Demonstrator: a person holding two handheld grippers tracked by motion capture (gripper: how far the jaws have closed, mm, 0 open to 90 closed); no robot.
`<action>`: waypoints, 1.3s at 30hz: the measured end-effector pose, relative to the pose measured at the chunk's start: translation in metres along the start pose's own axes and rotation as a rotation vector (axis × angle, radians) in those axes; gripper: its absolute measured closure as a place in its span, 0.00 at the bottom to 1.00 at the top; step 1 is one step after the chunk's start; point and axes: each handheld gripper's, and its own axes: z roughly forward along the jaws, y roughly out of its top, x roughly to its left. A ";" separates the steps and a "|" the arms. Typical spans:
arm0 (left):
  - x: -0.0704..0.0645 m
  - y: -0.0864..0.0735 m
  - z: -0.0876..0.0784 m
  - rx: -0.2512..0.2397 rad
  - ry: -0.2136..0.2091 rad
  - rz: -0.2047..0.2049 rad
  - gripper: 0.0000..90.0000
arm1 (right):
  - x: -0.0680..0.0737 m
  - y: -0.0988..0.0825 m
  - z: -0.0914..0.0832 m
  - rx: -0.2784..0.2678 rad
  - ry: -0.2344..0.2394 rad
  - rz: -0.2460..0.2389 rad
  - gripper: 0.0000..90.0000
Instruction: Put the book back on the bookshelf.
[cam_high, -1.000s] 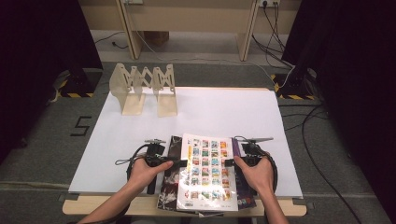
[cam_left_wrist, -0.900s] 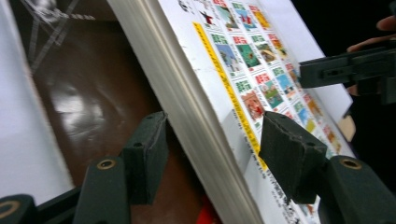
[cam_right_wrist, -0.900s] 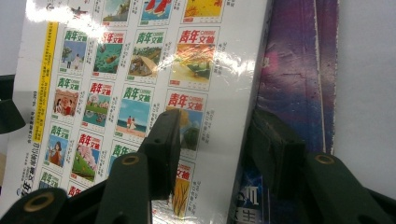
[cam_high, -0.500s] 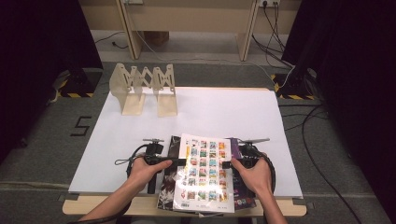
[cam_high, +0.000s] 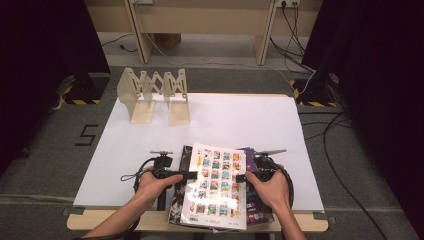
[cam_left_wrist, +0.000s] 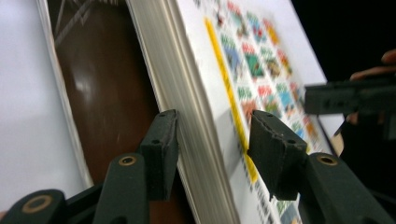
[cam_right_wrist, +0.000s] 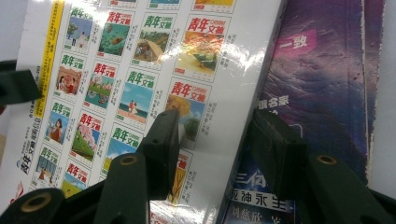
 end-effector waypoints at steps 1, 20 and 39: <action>0.000 0.000 0.000 0.003 0.000 -0.004 0.57 | -0.001 0.000 0.000 0.001 0.004 -0.002 0.58; -0.004 -0.010 0.002 -0.019 -0.129 -0.091 0.71 | 0.000 -0.001 0.001 -0.003 0.013 0.000 0.58; 0.018 0.000 -0.005 -0.038 -0.116 -0.026 0.81 | -0.023 0.082 0.021 -0.087 0.071 -0.003 0.51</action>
